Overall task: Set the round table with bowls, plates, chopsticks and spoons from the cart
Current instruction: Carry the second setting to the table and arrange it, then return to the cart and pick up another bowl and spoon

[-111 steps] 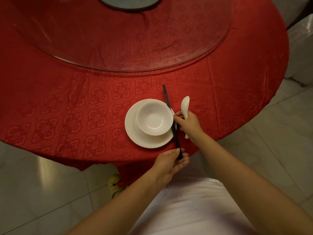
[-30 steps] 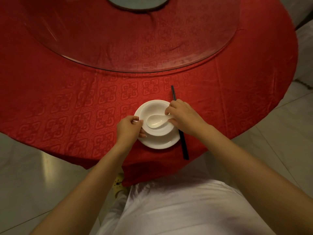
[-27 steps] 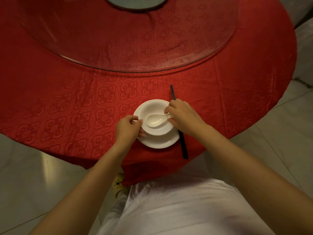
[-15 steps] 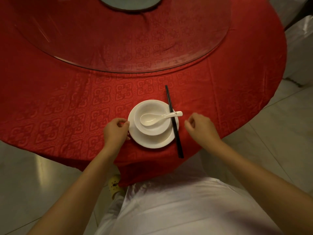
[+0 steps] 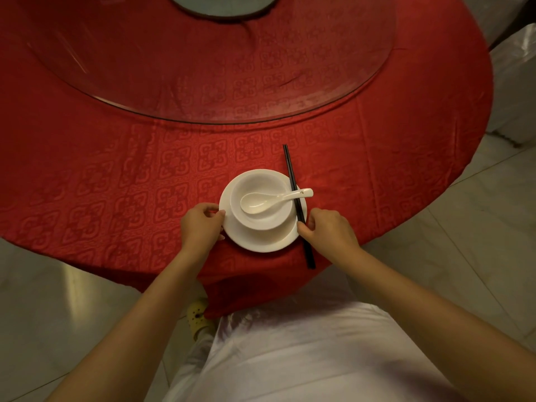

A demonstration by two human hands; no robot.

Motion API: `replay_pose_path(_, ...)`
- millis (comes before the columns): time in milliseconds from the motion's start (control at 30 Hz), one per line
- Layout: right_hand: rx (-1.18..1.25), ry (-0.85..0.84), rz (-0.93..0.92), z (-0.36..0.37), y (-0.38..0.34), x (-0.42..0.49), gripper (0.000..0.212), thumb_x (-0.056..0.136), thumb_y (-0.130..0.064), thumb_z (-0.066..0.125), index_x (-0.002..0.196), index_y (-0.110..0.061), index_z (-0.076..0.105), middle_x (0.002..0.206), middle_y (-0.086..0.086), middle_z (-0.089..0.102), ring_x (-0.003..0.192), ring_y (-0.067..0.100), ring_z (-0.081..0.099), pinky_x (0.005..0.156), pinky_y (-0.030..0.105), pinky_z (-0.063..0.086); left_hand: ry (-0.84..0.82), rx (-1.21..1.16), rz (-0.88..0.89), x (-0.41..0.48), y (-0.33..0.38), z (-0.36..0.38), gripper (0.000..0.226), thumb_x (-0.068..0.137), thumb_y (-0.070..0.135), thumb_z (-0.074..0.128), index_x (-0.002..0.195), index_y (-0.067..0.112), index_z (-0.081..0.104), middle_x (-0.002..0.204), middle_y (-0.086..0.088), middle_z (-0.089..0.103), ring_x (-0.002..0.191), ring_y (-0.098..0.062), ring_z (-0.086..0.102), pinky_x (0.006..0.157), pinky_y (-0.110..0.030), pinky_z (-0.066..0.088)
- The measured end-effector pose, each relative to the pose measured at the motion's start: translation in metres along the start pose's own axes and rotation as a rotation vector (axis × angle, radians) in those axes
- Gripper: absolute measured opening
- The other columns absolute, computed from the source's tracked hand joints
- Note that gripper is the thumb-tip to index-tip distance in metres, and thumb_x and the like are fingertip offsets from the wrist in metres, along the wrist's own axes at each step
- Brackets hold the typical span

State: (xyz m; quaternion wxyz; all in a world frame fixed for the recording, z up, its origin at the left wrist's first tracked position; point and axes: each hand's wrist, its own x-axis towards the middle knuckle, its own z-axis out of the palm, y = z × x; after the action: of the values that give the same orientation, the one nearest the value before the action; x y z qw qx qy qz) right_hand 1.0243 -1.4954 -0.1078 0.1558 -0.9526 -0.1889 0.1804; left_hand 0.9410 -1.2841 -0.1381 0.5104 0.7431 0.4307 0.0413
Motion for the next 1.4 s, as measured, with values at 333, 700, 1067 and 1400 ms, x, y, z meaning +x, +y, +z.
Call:
replay_pose_path(333,-0.013,0.001,-0.031,0.004,0.0,0.002,0.027,0.09,-0.03,0.051,0.072,-0.01,0.049,0.069,0.005,0.053,0.062,0.019,0.049,0.059,0.038,0.044,-0.015,0.004,0.002,-0.002,0.002,0.0,0.025,0.089,0.012,0.057,0.113,0.005,0.061,0.091,-0.012,0.063,0.054,-0.014,0.057,0.052,-0.024,0.051)
replay_pose_path(700,0.069,0.064,0.044,-0.01,0.008,-0.004,0.029,0.087,-0.033,0.055,0.068,-0.012,0.051,0.065,0.0,0.054,0.062,0.019,0.05,0.052,0.03,0.034,0.019,0.059,0.074,-0.01,0.011,-0.002,0.025,0.09,0.019,0.055,0.111,0.008,0.063,0.091,-0.012,0.065,0.053,-0.013,0.053,0.04,-0.015,0.041)
replay_pose_path(1067,0.125,0.095,-0.008,-0.039,-0.019,-0.032,0.027,0.087,-0.032,0.054,0.071,-0.01,0.059,0.059,-0.002,0.054,0.061,0.022,0.055,0.058,0.036,0.044,-0.034,-0.027,0.043,-0.017,0.02,0.003,0.024,0.09,0.009,0.053,0.11,0.003,0.063,0.082,-0.012,0.064,0.048,-0.014,0.051,0.032,-0.01,0.039)
replay_pose_path(1400,-0.073,-0.001,-0.4,-0.025,-0.149,-0.006,0.042,0.092,-0.039,0.048,0.121,-0.009,0.052,0.115,0.012,0.061,0.11,0.03,0.052,0.088,0.039,0.043,0.101,0.309,0.139,-0.019,0.004,-0.118,0.027,0.091,0.02,0.053,0.112,0.007,0.065,0.1,-0.014,0.069,0.087,-0.032,0.066,0.081,-0.035,0.05)
